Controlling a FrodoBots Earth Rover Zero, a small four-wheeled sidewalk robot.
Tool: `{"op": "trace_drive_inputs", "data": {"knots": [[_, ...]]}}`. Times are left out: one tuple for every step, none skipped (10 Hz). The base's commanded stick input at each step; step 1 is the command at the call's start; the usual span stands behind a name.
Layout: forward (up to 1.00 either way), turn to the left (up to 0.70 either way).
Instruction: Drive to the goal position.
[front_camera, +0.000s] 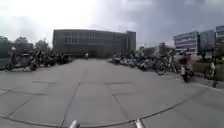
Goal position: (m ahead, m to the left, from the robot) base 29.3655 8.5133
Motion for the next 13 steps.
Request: {"op": "trace_drive_inputs", "data": {"knots": [[1.00,-0.40],[1.00,-0.40],[1.00,-0.40],[1.00,-0.40],[1.00,-0.39],[1.00,-0.32],[1.00,0.00],[1.00,0.00],[1.00,0.00],[1.00,0.00],[1.00,0.00],[1.00,0.00],[1.00,0.00]]}}
